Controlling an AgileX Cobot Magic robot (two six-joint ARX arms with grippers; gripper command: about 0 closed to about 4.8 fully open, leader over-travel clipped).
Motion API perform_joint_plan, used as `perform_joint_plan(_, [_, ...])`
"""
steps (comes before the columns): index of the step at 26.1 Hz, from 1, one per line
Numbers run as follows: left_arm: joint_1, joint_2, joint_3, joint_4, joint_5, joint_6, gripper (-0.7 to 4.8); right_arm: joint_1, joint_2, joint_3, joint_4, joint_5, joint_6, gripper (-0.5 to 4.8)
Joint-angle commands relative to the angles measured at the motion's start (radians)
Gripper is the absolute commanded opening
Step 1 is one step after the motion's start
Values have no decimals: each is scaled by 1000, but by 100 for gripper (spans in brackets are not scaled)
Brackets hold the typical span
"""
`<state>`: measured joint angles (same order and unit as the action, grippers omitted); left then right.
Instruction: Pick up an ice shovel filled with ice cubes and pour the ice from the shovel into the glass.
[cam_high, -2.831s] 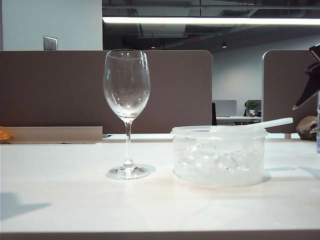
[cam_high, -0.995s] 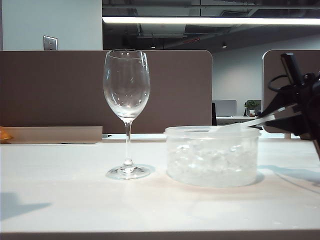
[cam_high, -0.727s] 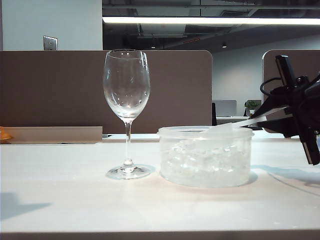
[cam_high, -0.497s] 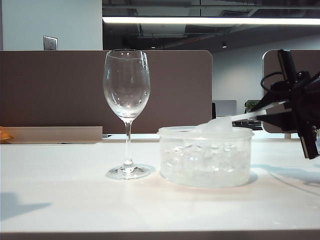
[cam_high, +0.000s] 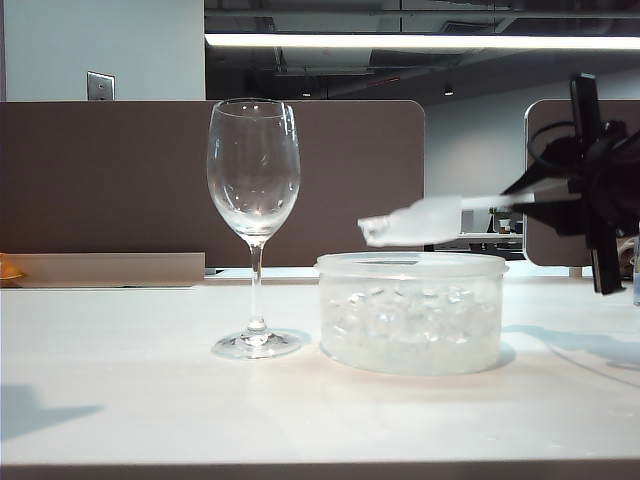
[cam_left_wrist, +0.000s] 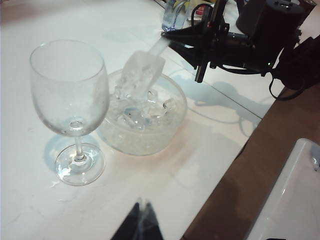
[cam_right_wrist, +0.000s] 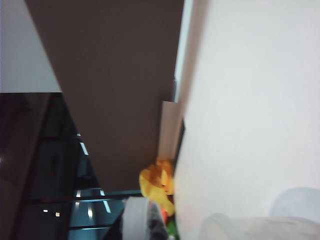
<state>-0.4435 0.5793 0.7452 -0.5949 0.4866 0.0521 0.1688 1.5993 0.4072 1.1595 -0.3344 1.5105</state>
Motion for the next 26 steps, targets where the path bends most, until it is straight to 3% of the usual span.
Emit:
perform_joint_plan(1, [-1,-2,4,12,5,1,-6,0,-4,3,109,41,103,-3])
perform_joint_plan(7, [-1,-2,4,12,5,0,-5,1,-42,24,146,69,143,-6])
perform_joint_plan(26, [-1,-2,4,12,5,1,-6,16,-265,219,-272,48,120,-6])
